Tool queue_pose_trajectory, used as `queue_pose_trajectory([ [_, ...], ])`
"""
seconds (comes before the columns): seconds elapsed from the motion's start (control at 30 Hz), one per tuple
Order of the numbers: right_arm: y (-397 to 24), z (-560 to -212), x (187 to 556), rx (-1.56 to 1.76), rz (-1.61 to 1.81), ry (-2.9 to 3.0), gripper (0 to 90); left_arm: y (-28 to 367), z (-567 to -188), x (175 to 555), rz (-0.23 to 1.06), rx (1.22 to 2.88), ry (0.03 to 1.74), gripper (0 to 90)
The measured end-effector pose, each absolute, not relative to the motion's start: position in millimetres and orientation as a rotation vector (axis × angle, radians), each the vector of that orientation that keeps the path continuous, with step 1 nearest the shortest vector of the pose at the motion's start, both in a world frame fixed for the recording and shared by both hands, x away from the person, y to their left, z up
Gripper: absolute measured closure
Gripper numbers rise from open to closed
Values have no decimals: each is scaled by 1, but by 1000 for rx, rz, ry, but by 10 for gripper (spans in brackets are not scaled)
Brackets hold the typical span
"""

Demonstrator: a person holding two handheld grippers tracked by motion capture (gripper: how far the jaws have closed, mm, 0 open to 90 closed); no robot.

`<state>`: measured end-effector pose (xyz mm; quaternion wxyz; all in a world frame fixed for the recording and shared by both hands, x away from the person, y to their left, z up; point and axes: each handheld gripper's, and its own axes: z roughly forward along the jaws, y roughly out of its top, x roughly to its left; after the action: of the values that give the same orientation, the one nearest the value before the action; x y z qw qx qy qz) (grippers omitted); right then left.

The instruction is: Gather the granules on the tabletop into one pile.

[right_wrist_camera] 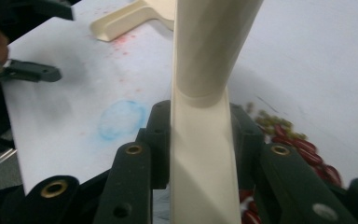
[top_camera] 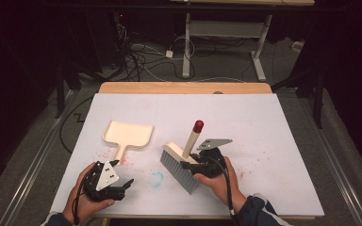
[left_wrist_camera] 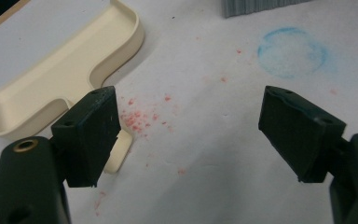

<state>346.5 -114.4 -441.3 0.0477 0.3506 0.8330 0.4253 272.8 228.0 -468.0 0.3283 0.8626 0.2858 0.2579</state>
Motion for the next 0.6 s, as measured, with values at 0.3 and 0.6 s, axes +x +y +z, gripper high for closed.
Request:
queue_pose_trajectory([
  [0.3,-141,-437,351,1160,1270,2475,677,226,-469,273,667,2271,744,199],
  [0.6,-152,-429,356,1052,1263,2507,678,224,-470,274,663,2283,736,199],
])
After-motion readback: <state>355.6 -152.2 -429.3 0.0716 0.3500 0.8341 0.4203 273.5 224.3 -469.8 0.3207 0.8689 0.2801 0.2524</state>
